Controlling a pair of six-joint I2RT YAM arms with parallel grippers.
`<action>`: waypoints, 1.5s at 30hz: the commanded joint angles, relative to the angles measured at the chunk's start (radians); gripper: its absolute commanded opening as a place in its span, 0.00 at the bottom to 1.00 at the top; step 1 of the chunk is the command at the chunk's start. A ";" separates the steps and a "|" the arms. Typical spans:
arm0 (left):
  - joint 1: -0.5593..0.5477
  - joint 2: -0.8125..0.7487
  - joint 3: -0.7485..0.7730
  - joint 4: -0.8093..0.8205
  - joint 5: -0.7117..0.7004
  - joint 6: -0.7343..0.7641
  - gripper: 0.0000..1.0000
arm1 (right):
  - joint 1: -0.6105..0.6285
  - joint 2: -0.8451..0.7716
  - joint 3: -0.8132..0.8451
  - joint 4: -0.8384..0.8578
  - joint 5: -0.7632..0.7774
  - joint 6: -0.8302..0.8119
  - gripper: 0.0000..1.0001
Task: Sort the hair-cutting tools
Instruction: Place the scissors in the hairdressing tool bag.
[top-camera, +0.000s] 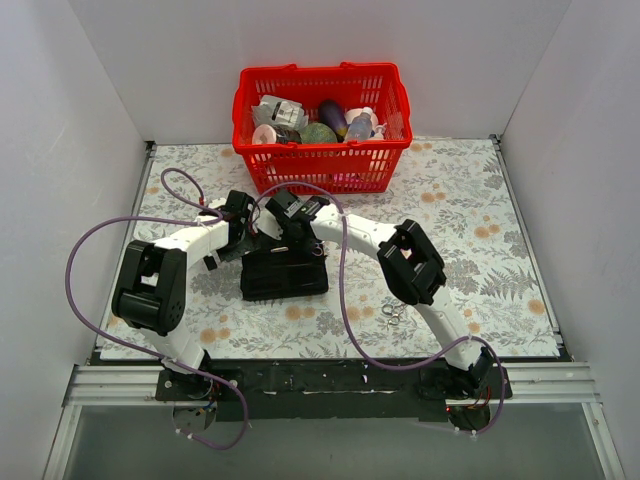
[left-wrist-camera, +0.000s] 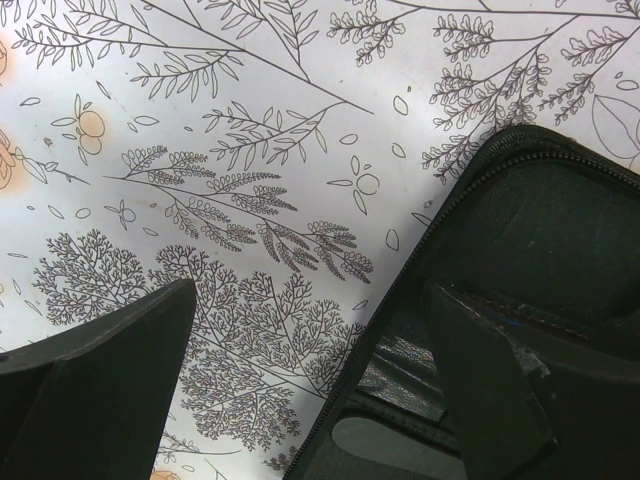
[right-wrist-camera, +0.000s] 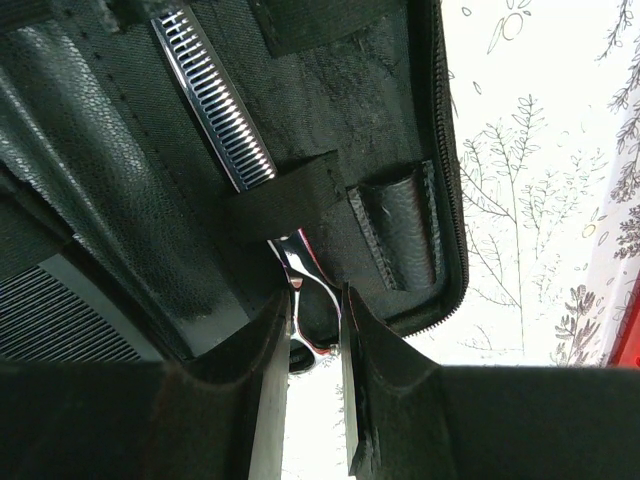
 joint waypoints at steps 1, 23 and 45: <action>0.002 -0.030 -0.007 0.002 -0.012 0.006 0.98 | 0.028 -0.035 -0.058 0.051 -0.121 -0.024 0.01; 0.002 -0.040 -0.024 0.009 -0.006 0.003 0.98 | 0.043 0.063 0.097 0.096 -0.273 0.057 0.01; 0.002 -0.040 -0.037 0.022 0.003 0.006 0.98 | 0.043 0.023 0.082 0.221 -0.260 0.109 0.43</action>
